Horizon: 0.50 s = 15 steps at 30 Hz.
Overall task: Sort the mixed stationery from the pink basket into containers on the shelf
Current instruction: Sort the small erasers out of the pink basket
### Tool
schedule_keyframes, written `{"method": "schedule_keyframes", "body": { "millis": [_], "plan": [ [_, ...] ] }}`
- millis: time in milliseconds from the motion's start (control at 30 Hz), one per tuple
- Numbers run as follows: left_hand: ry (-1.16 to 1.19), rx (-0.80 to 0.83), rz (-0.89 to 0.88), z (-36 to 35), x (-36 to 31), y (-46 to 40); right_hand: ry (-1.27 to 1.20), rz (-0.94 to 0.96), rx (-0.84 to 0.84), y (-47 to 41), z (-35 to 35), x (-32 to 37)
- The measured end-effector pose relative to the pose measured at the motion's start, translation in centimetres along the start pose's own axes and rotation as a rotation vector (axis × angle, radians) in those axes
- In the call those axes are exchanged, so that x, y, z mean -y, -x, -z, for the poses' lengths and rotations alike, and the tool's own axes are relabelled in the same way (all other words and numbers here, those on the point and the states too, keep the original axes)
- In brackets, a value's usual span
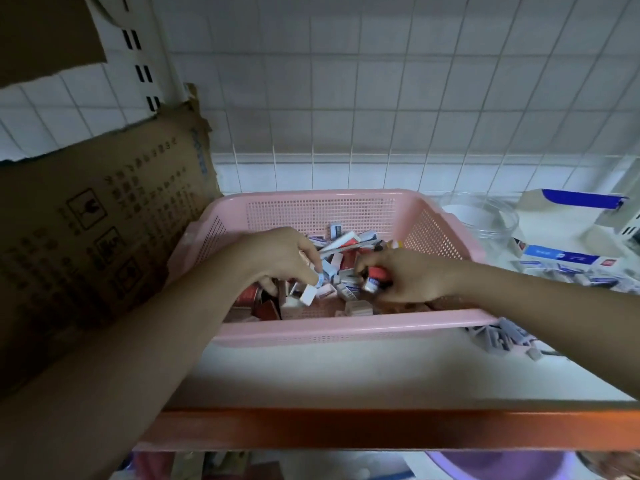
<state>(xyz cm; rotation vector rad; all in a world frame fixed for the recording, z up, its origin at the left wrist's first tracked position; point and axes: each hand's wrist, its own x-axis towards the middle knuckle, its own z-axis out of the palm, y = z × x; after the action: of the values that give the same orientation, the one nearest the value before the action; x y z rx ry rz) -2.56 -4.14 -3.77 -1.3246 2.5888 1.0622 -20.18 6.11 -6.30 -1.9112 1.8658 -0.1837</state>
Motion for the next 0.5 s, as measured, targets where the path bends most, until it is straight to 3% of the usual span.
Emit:
{"method": "schedule_keyframes", "body": {
  "millis": [167,267,367,433,500],
  "plan": [
    [0.412,-0.045,0.017,1.2,0.2,0.4,-0.552,-0.105,-0.174,0.0,2.1,0.4],
    [0.939,-0.023,0.115,1.4,0.2,0.9,-1.032,-0.224,-0.185,0.1,2.9,1.1],
    [1.580,0.049,0.207,1.8,0.0,1.3,-1.332,-0.286,-0.282,-0.1,3.2,1.8],
    [1.824,0.059,0.165,1.9,-0.2,1.7,-1.492,-0.285,-0.313,-0.1,3.3,2.3],
    [1.924,0.034,0.121,1.8,0.0,2.1,-1.633,-0.287,-0.338,-0.3,3.2,2.5]
  ]
}}
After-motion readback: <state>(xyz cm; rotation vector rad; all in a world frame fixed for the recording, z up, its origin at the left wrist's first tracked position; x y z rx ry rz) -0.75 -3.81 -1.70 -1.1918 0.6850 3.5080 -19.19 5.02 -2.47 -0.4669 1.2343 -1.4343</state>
